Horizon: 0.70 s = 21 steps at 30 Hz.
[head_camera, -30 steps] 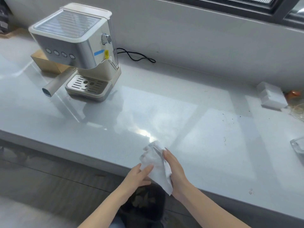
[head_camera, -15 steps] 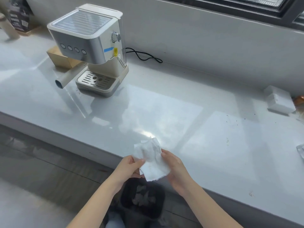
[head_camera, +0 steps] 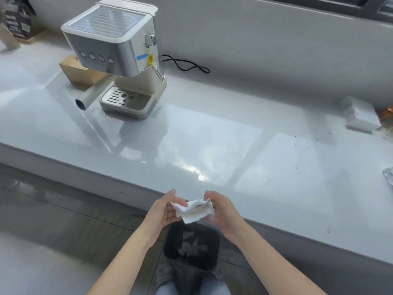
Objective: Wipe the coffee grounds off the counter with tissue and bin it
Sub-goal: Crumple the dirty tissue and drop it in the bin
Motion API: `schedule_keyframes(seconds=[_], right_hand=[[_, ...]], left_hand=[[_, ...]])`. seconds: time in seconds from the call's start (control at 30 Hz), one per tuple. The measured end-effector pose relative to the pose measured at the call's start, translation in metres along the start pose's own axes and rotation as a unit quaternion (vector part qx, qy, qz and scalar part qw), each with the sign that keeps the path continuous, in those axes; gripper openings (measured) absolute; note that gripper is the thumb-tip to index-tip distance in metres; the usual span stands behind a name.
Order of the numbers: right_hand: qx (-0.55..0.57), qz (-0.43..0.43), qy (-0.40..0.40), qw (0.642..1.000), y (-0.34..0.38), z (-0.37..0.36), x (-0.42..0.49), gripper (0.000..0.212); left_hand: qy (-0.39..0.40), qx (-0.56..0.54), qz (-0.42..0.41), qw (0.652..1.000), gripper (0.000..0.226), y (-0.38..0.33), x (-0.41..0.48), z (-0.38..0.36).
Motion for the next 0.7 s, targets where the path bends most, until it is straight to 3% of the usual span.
schedule_keyframes(seconds=[0.07,0.13,0.23,0.33,0.4,0.5,0.6,0.7], right_hand=[[-0.078,-0.004,-0.021,0.997,-0.009,-0.001,-0.003,0.007],[-0.108,0.003,-0.055,0.993,-0.016,-0.003,-0.004,0.015],[-0.143,0.026,-0.121,0.982,-0.014,-0.008,-0.003,0.031],[-0.262,0.108,-0.212,0.935,-0.002,-0.021,-0.004,0.017],[-0.315,0.182,-0.252,0.897,0.001,-0.036,-0.007,0.019],[-0.396,0.243,-0.281,0.84,-0.004,-0.057,-0.011,0.028],[-0.501,0.263,-0.266,0.781,-0.018,-0.074,-0.012,0.022],[-0.561,0.266,-0.244,0.744,-0.036,-0.079,-0.013,0.017]], left_hand=[[-0.017,0.163,0.008,0.986,0.025,-0.005,-0.002,0.006],[-0.018,0.255,-0.015,0.967,0.006,-0.014,-0.006,0.011],[-0.021,0.311,-0.033,0.949,0.022,-0.022,-0.012,0.018],[-0.062,0.402,-0.048,0.912,0.014,-0.027,-0.015,0.022],[-0.064,0.391,-0.055,0.916,0.001,-0.024,-0.013,0.023],[-0.037,0.292,-0.021,0.955,0.009,-0.012,-0.009,0.027],[-0.023,0.136,0.046,0.989,0.017,0.006,-0.009,0.034],[-0.007,0.026,0.089,0.996,0.032,0.021,-0.013,0.037]])
Point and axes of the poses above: each hand's wrist, its own x-axis towards the middle knuckle, its own z-axis out of the back of the hand, y = z × x, the point moved 7 cm from there along x, towards the middle knuckle, and after that the axes turned 15 degrees about y, right-handed, at the moved point
